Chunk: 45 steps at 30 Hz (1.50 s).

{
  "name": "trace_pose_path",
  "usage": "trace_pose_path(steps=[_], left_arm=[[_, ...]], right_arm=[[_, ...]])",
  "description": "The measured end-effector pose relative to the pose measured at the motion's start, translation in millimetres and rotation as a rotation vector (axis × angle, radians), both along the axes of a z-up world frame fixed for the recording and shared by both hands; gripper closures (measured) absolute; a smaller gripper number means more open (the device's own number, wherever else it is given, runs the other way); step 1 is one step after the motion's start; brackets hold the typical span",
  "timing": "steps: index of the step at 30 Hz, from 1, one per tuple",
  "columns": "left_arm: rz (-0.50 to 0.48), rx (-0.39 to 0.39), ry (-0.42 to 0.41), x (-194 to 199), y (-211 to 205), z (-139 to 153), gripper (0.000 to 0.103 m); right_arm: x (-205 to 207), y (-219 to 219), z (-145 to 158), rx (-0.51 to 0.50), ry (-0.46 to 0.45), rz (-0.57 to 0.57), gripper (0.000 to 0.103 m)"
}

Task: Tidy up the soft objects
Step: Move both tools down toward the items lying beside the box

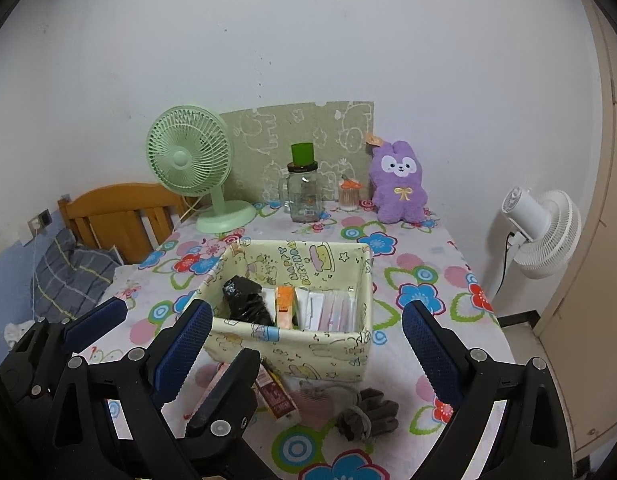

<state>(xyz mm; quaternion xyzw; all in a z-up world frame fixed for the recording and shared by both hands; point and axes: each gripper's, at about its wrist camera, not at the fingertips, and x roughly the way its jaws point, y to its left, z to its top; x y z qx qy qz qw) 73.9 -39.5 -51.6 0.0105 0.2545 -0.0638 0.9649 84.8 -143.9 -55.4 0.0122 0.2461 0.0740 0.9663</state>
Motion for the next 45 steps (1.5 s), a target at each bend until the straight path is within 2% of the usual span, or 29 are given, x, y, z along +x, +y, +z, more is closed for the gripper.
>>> trace_pose_path(steps=[13, 23, 39, 45], left_arm=[[0.001, -0.014, 0.007, -21, 0, -11, 0.000], [-0.001, -0.031, 0.021, -27, 3, -30, 0.001], [0.015, -0.025, 0.072, -28, 8, -71, 0.003], [0.032, -0.039, 0.127, -23, 14, -89, 0.004]], right_arm=[[-21, 1, -7, 0.007, -0.016, 0.011, 0.005], [-32, 2, -27, 0.005, -0.030, 0.005, 0.006], [-28, 6, -73, 0.031, 0.029, 0.015, 0.006], [-20, 12, -90, 0.024, 0.072, 0.029, 0.009]])
